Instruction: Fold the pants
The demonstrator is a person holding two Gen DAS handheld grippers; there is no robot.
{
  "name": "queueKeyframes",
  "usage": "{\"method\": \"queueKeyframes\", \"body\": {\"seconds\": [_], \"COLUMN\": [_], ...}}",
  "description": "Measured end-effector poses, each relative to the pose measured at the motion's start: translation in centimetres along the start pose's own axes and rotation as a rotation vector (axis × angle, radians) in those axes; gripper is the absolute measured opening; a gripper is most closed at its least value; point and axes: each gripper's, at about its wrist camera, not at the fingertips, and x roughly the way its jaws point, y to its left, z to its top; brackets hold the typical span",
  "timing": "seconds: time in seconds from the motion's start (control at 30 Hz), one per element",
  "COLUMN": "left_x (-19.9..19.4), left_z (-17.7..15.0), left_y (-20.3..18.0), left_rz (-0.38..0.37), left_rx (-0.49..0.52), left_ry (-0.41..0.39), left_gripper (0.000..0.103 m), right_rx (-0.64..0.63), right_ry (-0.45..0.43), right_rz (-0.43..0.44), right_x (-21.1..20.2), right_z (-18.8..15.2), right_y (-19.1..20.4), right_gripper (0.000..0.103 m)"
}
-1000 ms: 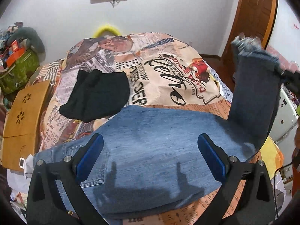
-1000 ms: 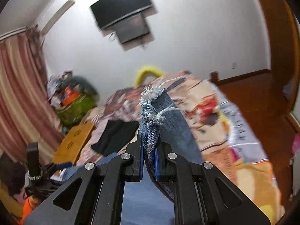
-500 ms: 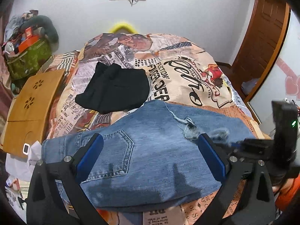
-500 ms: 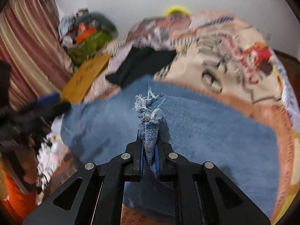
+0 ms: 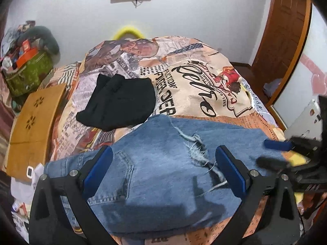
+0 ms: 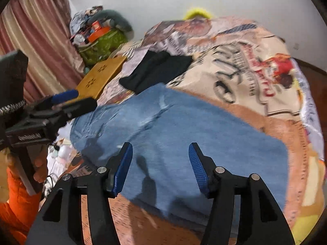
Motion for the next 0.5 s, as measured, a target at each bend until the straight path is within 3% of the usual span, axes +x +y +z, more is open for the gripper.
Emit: {"method": "queueKeyframes", "body": {"seconds": [0.1,0.27,0.4,0.5], "left_x": [1.0,3.9,6.7,8.5], "left_z": [0.9,2.3,2.9,2.7], "left_y": [-1.6,-4.1,-5.5,-6.2], "left_rz": [-0.015,-0.06,-0.057,-0.039], "left_rx": [0.028,0.047,0.055,0.075], "left_ry": [0.014,0.073,0.134,0.171], "left_gripper": [0.102,0.102,0.102,0.102], "right_rx": [0.024,0.07,0.125,0.166], "right_ry": [-0.045,-0.105,-0.069,-0.011], "right_rz": [-0.06,-0.147,-0.156,-0.115], "right_x": [-2.0,-4.4,-3.7,-2.1], "right_z": [0.3,0.3,-0.1,-0.7], "right_y": [-2.3,-6.2,-8.7,-9.9], "right_gripper": [0.055,0.065,0.065,0.065]}}
